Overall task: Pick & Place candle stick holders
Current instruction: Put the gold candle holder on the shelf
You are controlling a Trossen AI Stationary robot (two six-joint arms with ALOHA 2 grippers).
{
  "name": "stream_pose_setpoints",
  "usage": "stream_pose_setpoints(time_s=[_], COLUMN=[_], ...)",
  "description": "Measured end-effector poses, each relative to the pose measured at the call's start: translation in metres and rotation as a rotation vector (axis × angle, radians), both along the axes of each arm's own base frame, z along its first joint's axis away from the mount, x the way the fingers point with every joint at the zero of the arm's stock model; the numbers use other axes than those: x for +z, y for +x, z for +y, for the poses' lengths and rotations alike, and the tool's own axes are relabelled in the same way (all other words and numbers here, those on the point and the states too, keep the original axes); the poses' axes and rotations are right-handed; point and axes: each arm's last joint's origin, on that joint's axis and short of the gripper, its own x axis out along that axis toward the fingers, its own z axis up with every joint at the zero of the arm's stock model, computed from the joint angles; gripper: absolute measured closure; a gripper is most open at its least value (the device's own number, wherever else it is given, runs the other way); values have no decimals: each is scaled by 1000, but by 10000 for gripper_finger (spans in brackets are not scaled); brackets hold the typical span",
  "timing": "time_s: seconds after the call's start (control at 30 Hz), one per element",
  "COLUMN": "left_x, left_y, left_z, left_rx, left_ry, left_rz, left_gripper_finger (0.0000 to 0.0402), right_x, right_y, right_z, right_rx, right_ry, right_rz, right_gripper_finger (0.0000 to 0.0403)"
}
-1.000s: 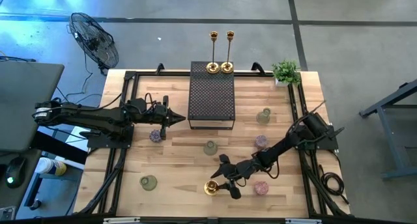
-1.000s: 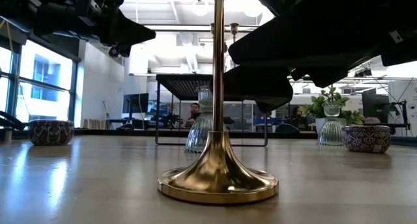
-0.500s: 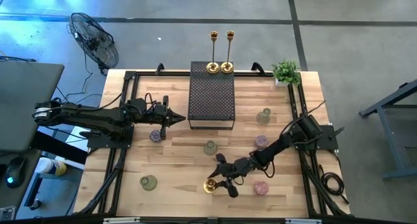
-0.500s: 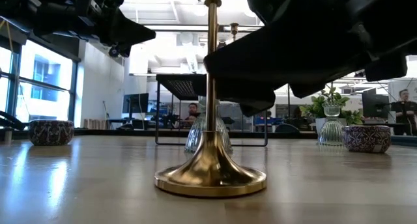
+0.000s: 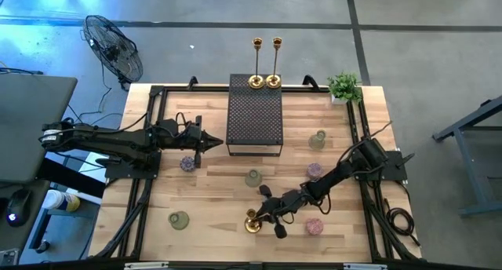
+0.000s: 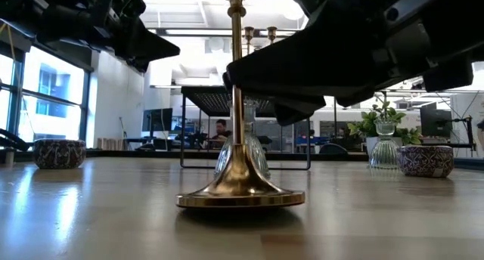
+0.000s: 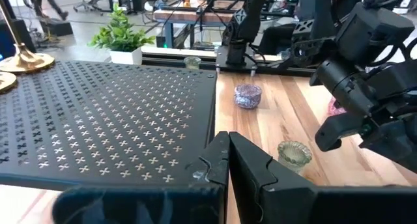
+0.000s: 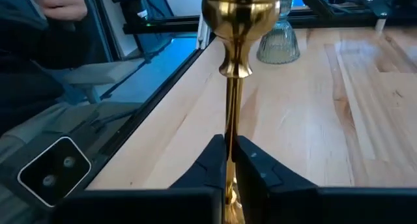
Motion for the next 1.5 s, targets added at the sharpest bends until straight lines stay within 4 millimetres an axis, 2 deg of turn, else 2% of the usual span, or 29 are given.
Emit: stream_pose_setpoints(time_s=[0.13, 0.3, 0.5, 0.67, 0.8, 1.03, 1.23, 1.37, 1.5], left_x=[-1, -5, -9, -12, -7, 6, 6, 8, 9], left_y=[0, 6, 18, 35, 56, 90, 111, 114, 114], left_z=[-3, -14, -40, -65, -77, -90, -96, -98, -98], left_rx=[-98, -147, -167, -171, -167, -219, -229, -243, -248], left_ry=[-19, -65, -106, -140, -155, -183, -176, -169, -153], left_rz=[9, 21, -27, -103, -96, -67, -16, -24, -30], left_gripper_finger=[396, 378, 300, 233, 209, 203, 203, 212, 253], right_x=[9, 35, 67, 76, 77, 78, 78, 78, 78], right_y=[0, -4, -8, -1, 1, 1, 1, 1, 1], right_z=[-6, -18, -42, -59, -64, -62, -63, -63, -63], right_rx=[-35, -174, -377, -393, -378, -360, -358, -360, -360], right_ry=[-11, -64, -56, -20, -10, -10, -19, -25, -26], right_rz=[16, 50, 55, 14, 7, -7, -9, -10, -9], right_gripper_finger=[385, 393, 390, 391, 389, 388, 387, 387, 387])
